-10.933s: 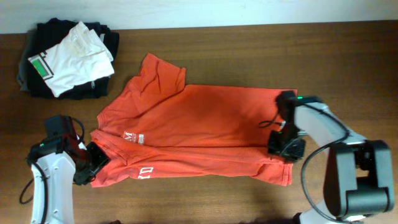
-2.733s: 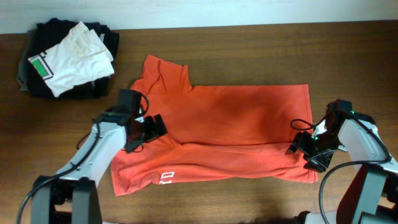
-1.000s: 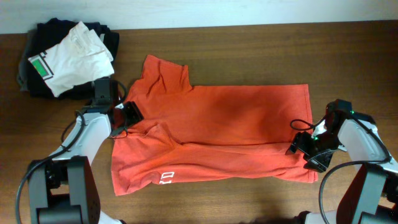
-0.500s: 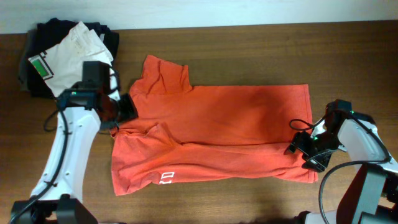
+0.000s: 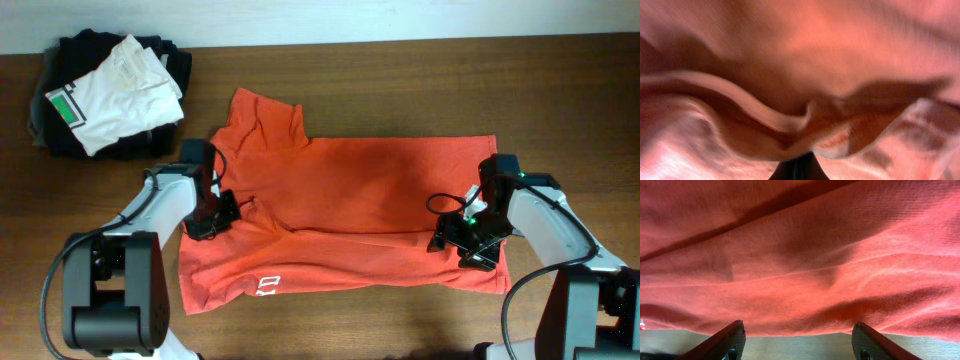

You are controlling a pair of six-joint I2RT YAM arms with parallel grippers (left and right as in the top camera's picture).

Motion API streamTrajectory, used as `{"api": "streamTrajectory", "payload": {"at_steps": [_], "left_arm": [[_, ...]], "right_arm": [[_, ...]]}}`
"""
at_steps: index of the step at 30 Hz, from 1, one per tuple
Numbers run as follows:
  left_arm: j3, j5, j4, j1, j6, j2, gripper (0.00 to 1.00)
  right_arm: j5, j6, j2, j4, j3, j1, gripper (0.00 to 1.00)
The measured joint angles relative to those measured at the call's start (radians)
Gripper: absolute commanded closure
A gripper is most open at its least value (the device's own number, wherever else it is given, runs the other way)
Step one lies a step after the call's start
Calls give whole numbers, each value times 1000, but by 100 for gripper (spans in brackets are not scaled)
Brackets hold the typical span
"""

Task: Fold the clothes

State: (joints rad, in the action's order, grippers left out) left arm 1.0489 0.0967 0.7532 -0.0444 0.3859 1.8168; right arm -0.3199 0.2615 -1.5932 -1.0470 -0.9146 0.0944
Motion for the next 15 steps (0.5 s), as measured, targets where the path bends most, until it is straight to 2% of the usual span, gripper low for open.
{"api": "streamTrajectory", "payload": {"at_steps": [6,10,11,13,15], "left_arm": [[0,-48,-80,66,0,0,97],[38,-79,-74,98,-8,10,93],[77,-88,-51,103,-13,13,100],[151,-98,22,106,-21,14,100],[255,-105,164,106,-27,14,98]], "right_arm": [[4,0,0,0,0,0,28],[5,0,0,0,0,0,27],[5,0,0,0,0,0,27],[8,0,0,0,0,0,28],[8,0,0,2,0,0,27]]}}
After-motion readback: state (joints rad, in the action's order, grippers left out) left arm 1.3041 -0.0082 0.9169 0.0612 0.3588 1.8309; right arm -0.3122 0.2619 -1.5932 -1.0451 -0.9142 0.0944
